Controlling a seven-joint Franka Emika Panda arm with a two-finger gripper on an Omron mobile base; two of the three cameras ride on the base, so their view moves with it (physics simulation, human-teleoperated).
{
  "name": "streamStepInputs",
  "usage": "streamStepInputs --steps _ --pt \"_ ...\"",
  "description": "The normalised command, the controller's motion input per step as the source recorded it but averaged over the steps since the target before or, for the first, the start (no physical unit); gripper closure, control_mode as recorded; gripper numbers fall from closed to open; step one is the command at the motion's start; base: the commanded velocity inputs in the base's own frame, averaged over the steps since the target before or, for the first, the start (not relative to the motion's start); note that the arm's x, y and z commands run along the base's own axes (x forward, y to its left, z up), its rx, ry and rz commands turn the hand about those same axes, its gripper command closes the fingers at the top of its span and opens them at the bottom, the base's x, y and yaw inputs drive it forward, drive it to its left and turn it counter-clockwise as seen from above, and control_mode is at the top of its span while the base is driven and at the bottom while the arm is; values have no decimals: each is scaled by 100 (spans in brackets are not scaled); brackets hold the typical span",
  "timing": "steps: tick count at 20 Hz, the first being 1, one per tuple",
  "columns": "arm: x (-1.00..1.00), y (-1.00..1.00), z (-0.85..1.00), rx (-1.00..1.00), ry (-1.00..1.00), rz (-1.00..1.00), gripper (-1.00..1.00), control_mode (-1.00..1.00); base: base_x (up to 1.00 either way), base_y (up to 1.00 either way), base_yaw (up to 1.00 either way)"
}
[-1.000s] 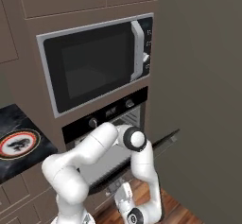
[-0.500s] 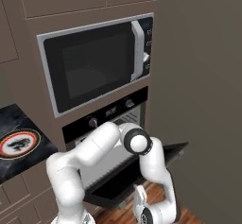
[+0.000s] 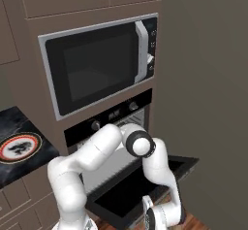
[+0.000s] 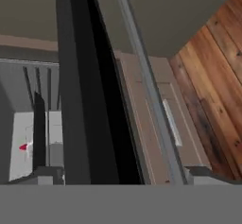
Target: Take the baked cake out of the oven and place it on the plate for cooling. Then close the oven door.
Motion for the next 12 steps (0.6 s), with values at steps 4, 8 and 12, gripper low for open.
streamStepInputs --steps 4,8,12 --pt "23 -100 -11 -30 44 0 -100 -100 0 0 0" --pt "20 -100 -3 -33 50 -1 -100 -100 0 0 0" --pt "2 -97 22 -29 47 -1 -100 -100 0 0 0"
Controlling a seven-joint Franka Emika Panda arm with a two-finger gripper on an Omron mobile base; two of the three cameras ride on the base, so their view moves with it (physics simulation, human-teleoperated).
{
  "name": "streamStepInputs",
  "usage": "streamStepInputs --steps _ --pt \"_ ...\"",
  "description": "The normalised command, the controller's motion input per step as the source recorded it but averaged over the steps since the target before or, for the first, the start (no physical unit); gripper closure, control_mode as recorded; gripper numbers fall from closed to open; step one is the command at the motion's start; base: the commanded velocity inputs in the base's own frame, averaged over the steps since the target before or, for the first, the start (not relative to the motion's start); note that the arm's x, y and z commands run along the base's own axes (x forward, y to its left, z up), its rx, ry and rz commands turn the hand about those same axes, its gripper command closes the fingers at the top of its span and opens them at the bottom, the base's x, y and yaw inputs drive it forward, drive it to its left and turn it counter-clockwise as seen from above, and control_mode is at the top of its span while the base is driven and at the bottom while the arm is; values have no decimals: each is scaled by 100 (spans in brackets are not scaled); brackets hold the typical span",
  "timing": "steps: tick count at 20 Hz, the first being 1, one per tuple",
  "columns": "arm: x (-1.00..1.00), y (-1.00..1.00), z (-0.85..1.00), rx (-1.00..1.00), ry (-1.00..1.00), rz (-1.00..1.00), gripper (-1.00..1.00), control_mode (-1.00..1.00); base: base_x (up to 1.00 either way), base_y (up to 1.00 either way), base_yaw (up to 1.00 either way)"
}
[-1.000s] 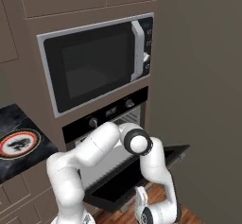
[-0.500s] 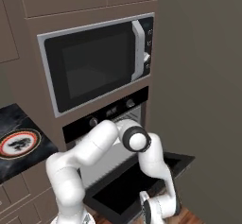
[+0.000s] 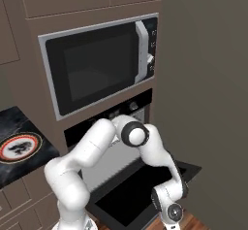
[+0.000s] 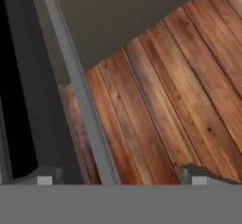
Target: Take the baked cake out of the oven and place it on the plate for cooling. Then close the oven door.
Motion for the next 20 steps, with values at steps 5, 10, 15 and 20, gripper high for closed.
streamStepInputs --steps 5,10,15,20 --pt "0 -78 71 -25 37 0 -100 -100 0 0 0" --pt "-22 -33 98 -7 18 1 -100 -100 0 0 0" --pt "-20 6 85 10 4 14 -100 -100 0 0 0" --pt "-6 36 54 25 0 27 -100 -100 0 0 0"
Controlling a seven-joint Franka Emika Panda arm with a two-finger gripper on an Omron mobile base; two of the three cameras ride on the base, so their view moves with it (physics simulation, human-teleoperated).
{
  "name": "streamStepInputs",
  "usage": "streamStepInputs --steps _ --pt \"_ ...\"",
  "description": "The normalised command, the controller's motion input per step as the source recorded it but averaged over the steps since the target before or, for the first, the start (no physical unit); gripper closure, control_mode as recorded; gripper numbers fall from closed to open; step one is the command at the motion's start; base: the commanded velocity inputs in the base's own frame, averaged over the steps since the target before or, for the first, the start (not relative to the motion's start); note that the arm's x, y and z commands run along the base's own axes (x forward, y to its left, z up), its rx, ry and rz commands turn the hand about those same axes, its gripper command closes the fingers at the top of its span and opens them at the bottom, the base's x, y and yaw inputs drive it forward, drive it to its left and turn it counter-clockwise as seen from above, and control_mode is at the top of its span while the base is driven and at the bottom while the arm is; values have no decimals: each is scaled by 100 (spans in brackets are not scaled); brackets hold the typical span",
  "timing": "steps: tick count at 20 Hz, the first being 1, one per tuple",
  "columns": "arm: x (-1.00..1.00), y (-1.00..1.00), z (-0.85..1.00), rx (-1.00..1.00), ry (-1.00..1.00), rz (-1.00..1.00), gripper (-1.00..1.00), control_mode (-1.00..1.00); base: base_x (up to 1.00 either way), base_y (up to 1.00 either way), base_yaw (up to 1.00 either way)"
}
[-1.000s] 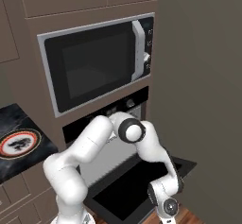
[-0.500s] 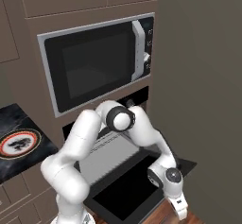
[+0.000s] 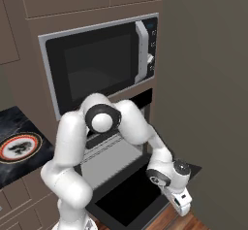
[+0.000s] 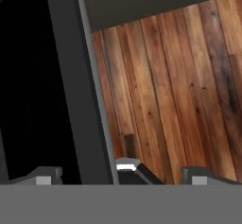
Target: Take the baked cake out of the oven and place it on the plate for cooling. Then close the oven door.
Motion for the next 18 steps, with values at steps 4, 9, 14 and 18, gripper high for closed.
streamStepInputs --steps 4,9,14,18 --pt "0 46 47 22 0 30 -100 -100 0 0 0" --pt "1 54 59 19 0 26 -100 -100 0 0 0" --pt "5 62 35 17 0 17 -100 -100 0 0 0" --pt "0 72 2 16 -7 8 -100 -100 0 0 0"
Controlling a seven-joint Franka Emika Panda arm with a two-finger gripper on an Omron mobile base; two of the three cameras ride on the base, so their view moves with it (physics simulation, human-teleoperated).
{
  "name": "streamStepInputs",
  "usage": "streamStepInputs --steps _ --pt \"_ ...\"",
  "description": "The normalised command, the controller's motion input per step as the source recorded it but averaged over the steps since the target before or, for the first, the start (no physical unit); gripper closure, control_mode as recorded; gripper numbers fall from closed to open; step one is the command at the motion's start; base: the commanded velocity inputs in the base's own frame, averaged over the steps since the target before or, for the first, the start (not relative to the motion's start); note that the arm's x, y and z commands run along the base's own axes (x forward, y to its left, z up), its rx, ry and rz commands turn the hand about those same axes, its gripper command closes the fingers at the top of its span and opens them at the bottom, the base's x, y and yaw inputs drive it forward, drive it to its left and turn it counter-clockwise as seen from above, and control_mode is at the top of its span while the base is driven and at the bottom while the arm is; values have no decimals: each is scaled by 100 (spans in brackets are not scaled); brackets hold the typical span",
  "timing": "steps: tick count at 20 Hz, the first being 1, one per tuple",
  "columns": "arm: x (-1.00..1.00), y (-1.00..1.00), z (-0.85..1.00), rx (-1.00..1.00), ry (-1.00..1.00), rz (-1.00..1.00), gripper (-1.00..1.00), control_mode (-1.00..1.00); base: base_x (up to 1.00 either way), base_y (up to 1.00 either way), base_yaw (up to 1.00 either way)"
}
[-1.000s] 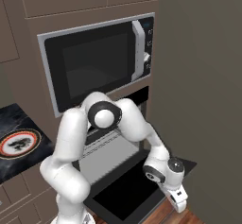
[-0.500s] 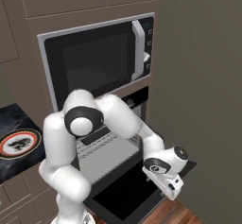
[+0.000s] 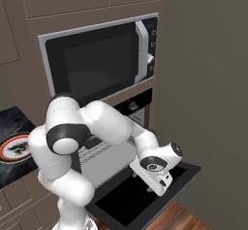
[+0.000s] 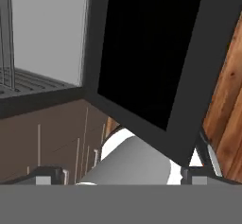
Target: Take the baked cake out of the oven and place it on the plate for cooling. Then close the oven door.
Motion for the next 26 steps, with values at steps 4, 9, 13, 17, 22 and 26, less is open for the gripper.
streamStepInputs --steps 4,9,13,17,22,26 --pt "4 78 0 13 -20 1 -100 -100 0 0 0" --pt "38 61 0 15 -21 3 -100 -100 0 0 0" --pt "57 43 0 16 -21 5 -100 -100 0 0 0" --pt "66 36 0 17 -14 5 -100 -100 0 0 0" --pt "64 25 0 21 -2 5 -100 -100 0 0 0" --pt "60 20 0 23 0 5 -100 -100 0 0 0"
